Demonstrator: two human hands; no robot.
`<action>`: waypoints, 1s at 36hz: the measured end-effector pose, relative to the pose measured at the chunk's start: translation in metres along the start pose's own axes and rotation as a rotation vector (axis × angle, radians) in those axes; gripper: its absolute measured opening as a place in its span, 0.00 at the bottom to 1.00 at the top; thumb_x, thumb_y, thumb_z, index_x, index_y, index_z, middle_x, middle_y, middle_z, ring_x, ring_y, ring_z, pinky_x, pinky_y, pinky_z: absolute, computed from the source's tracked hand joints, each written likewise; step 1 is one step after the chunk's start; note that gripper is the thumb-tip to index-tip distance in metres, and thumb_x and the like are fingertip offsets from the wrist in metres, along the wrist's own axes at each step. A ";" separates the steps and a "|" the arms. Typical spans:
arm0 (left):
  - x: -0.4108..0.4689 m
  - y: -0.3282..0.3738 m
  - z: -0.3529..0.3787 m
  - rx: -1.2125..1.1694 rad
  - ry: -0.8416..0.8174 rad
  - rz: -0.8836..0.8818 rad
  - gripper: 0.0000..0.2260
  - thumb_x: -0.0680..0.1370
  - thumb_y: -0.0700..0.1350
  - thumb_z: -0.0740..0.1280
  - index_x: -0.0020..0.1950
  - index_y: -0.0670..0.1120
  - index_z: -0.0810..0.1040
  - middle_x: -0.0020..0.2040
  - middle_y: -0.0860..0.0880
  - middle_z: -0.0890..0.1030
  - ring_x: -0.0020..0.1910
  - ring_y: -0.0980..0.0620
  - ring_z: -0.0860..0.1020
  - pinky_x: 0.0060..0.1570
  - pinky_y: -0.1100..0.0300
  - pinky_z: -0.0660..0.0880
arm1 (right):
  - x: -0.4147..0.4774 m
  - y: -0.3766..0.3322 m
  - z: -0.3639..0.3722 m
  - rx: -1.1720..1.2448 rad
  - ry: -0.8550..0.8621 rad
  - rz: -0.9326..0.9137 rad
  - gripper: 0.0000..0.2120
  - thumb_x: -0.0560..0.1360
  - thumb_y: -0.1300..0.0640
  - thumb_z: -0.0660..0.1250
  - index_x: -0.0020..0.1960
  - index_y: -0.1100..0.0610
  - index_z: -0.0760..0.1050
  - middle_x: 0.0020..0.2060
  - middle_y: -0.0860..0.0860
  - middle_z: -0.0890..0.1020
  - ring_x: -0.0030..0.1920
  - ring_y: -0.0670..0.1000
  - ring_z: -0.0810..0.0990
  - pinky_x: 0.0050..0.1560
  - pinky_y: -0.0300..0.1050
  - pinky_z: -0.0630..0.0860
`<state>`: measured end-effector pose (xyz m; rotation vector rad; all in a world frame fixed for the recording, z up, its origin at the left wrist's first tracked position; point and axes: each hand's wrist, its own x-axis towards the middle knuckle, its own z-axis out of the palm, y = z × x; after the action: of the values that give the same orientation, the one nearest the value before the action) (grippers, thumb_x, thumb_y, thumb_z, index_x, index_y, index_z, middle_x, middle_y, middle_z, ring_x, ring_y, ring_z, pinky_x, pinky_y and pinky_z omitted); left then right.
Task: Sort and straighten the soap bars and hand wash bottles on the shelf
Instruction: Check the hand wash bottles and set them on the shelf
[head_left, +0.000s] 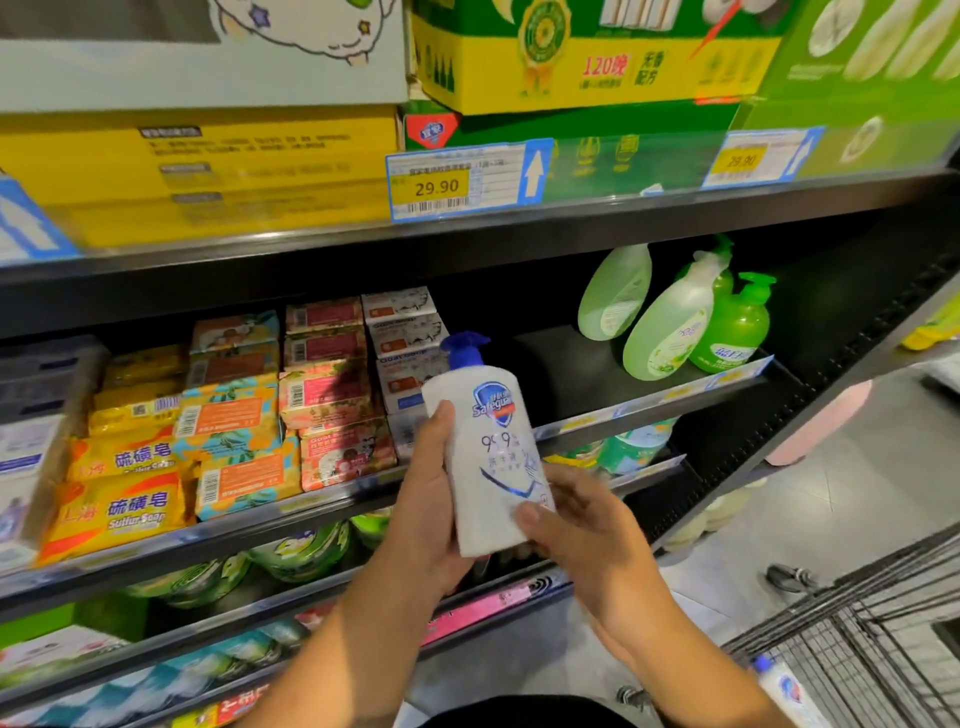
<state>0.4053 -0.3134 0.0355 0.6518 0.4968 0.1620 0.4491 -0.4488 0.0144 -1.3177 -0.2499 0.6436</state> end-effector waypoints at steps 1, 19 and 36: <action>0.000 0.000 0.000 0.059 0.005 0.005 0.26 0.73 0.60 0.63 0.63 0.45 0.79 0.55 0.40 0.85 0.52 0.42 0.84 0.50 0.45 0.80 | 0.000 0.001 0.000 -0.073 0.053 -0.060 0.26 0.63 0.59 0.83 0.58 0.57 0.78 0.50 0.55 0.86 0.51 0.53 0.84 0.48 0.45 0.82; -0.008 0.017 -0.032 0.887 -0.351 0.774 0.26 0.64 0.38 0.80 0.61 0.50 0.81 0.60 0.46 0.82 0.59 0.42 0.80 0.48 0.42 0.80 | 0.013 -0.018 -0.046 -0.579 -0.124 -0.677 0.34 0.63 0.67 0.80 0.63 0.42 0.78 0.62 0.43 0.82 0.63 0.50 0.81 0.62 0.47 0.78; -0.013 0.017 -0.001 0.592 0.033 -0.184 0.13 0.80 0.53 0.67 0.47 0.45 0.84 0.38 0.47 0.85 0.32 0.51 0.82 0.29 0.61 0.75 | 0.008 -0.059 -0.021 -0.030 0.004 0.407 0.15 0.81 0.52 0.65 0.55 0.63 0.80 0.40 0.58 0.87 0.29 0.50 0.84 0.25 0.43 0.81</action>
<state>0.3938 -0.3033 0.0507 1.1758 0.6391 -0.1574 0.4838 -0.4675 0.0632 -1.4108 0.0152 0.9818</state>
